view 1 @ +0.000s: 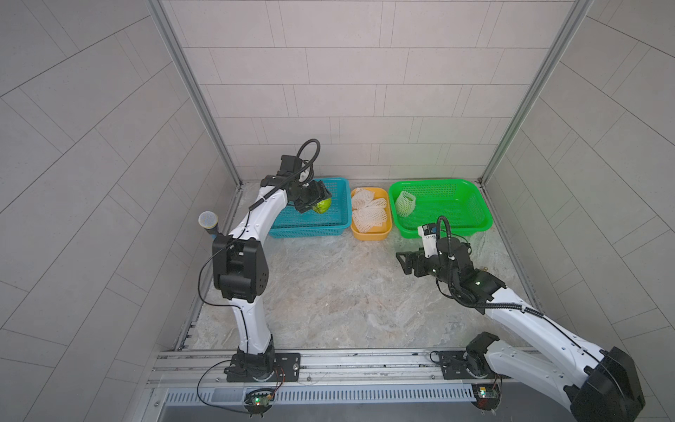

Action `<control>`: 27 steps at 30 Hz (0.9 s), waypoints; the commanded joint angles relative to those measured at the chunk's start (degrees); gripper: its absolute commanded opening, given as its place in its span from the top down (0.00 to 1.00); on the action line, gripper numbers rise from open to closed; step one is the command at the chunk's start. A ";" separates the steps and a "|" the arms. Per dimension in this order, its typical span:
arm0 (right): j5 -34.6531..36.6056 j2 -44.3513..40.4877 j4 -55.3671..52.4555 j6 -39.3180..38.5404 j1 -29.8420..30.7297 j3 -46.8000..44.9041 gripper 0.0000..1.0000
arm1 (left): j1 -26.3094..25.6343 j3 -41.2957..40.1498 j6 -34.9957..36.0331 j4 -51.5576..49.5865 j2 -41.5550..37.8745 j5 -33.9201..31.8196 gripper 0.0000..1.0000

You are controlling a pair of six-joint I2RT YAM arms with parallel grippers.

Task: Sleeve custard apples in foam nets
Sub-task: Pick up the custard apple from the basket, then place the custard apple at the center of the board.

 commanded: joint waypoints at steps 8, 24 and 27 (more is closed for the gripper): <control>-9.22 -2.02 3.90 -3.97 0.41 1.68 0.06 | -0.13 -23.29 -8.35 16.62 -22.09 13.54 0.27; -38.00 1.53 37.51 7.94 4.14 -7.54 0.01 | -4.99 -67.75 -51.61 89.48 -39.43 30.62 0.27; -40.27 3.43 40.51 8.10 6.24 -7.21 0.00 | -7.67 -70.48 -58.37 101.77 -37.82 31.07 0.27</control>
